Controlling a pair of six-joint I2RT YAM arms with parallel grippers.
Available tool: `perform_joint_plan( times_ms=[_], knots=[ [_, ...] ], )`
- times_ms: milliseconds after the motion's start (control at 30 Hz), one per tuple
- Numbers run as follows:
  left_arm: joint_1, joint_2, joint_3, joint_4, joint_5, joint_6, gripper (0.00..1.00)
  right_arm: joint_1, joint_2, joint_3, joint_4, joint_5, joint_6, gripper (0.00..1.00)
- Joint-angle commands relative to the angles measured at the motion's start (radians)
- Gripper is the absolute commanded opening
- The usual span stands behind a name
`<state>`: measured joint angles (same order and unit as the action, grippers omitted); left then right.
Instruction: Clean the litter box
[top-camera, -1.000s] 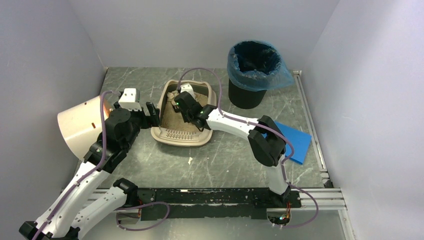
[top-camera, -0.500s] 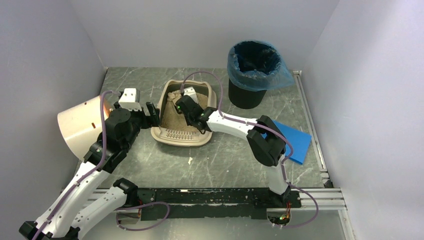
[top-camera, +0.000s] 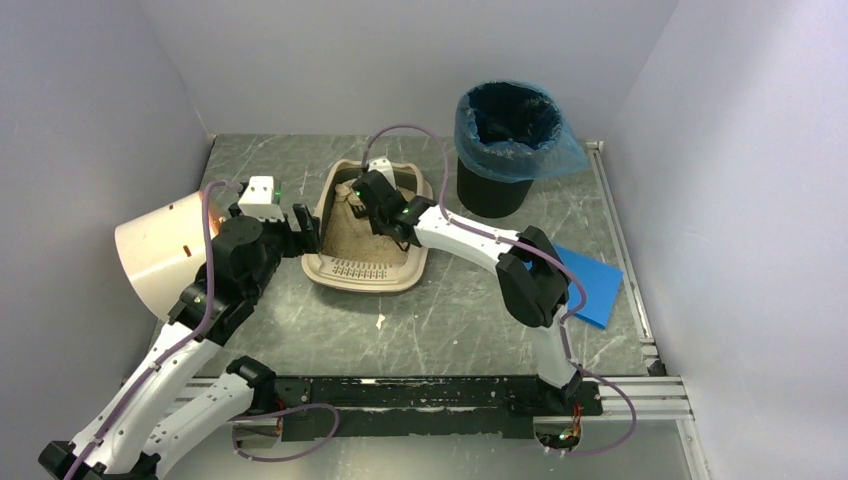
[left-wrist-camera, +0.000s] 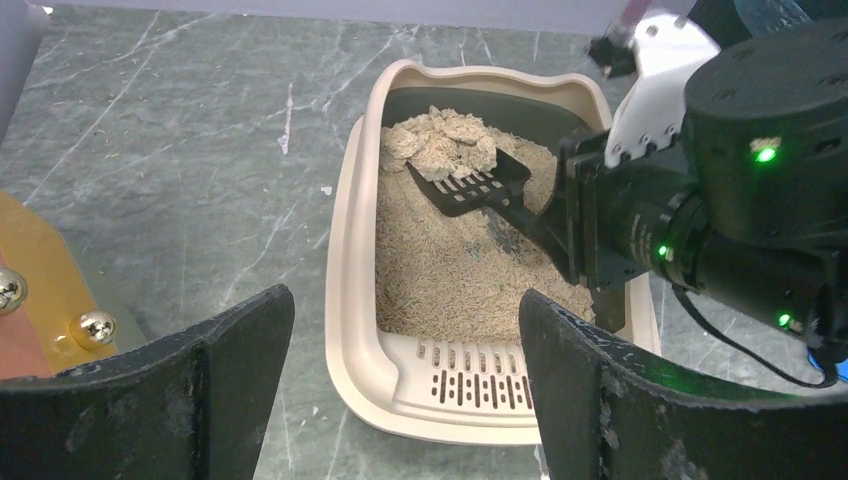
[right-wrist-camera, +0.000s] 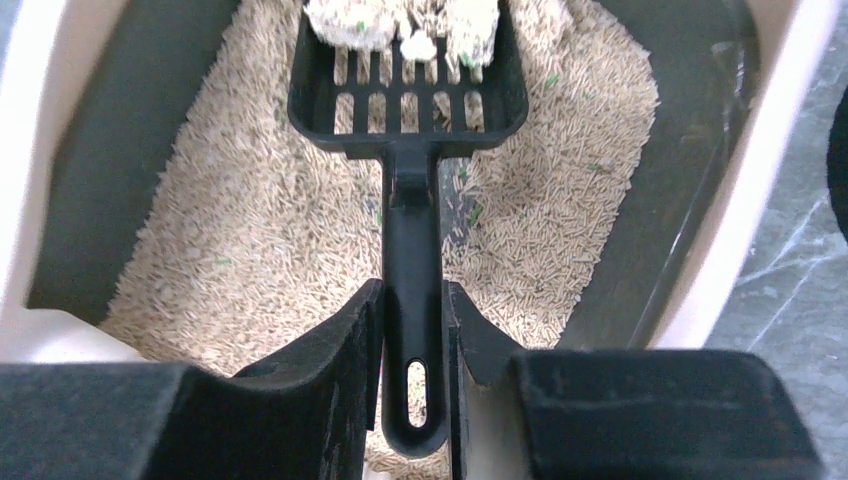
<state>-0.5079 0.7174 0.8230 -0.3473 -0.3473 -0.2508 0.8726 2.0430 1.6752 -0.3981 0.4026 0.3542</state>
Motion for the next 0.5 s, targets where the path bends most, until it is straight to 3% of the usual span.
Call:
perform_joint_plan(
  times_ms=[0, 467],
  knots=[
    [-0.006, -0.001, 0.004, -0.007, 0.003, -0.005, 0.87, -0.008, 0.026, -0.081, 0.134, -0.001, -0.071, 0.06],
    [-0.006, 0.006, 0.002, -0.005, 0.002, 0.006, 0.88, -0.004, -0.179, -0.351, 0.320, -0.024, -0.161, 0.05]
  ],
)
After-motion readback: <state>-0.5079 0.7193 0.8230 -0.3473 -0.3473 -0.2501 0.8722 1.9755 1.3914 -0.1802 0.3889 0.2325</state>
